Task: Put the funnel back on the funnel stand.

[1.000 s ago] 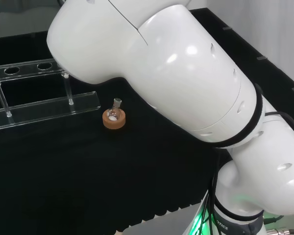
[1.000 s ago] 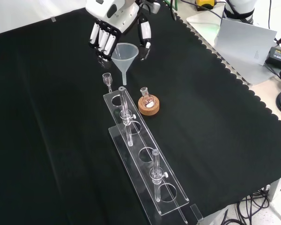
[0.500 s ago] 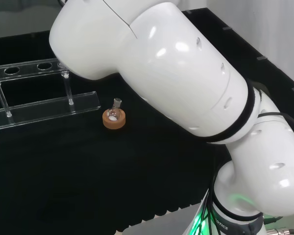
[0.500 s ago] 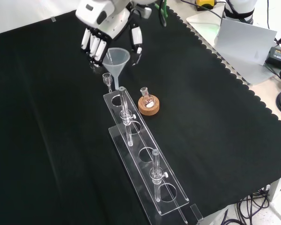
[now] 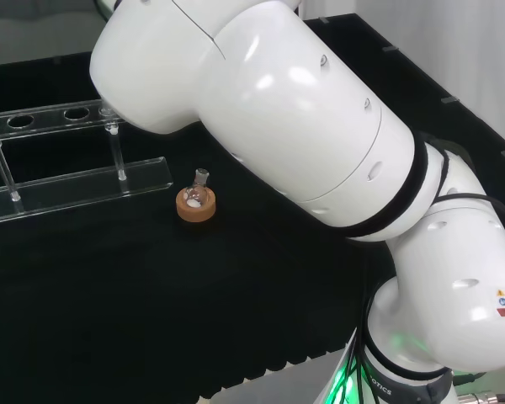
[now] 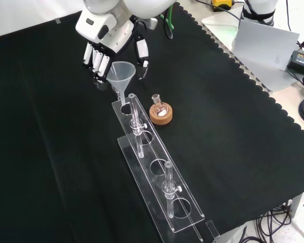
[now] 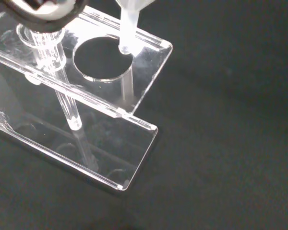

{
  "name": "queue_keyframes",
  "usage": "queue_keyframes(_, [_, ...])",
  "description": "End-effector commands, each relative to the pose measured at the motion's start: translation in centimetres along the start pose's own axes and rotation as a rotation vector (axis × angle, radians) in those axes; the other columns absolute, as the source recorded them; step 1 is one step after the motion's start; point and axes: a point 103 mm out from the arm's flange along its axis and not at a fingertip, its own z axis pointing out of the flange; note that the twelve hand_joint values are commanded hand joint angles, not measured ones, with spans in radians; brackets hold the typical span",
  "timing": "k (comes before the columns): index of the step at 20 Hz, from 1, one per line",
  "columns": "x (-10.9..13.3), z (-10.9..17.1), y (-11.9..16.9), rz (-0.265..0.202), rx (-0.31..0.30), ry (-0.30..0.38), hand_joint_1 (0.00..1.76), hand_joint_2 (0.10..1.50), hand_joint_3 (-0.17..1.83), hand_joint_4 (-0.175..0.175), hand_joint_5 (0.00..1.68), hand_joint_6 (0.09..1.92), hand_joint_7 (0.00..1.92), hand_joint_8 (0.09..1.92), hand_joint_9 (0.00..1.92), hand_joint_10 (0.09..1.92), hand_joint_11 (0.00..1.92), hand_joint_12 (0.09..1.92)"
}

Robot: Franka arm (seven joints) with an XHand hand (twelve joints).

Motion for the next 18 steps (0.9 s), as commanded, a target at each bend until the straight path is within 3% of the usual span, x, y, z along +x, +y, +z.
queue_keyframes(1, [0.6, 0.6, 0.7, 0.002, 0.021, -0.004, 0.89, 0.7, 0.59, 0.021, 0.69, 0.67, 0.51, 0.62, 0.84, 0.42, 0.53, 1.28])
queue_keyframes(7, [0.8, 1.6, 1.1, -0.007, 0.026, 0.009, 0.89, 0.7, 0.59, 0.021, 0.69, 0.67, 0.51, 0.62, 0.84, 0.42, 0.53, 1.28])
queue_keyframes(13, [0.7, 2.3, 1.3, -0.013, 0.068, -0.006, 0.89, 0.7, 0.59, 0.019, 0.69, 0.67, 0.5, 0.62, 0.83, 0.42, 0.53, 1.28])
queue_keyframes(18, [1.2, 3.6, 2.1, -0.018, 0.109, 0.013, 0.85, 0.68, 0.6, -0.036, 0.44, 0.47, 0.37, 0.67, 0.72, 0.47, 0.48, 1.31])
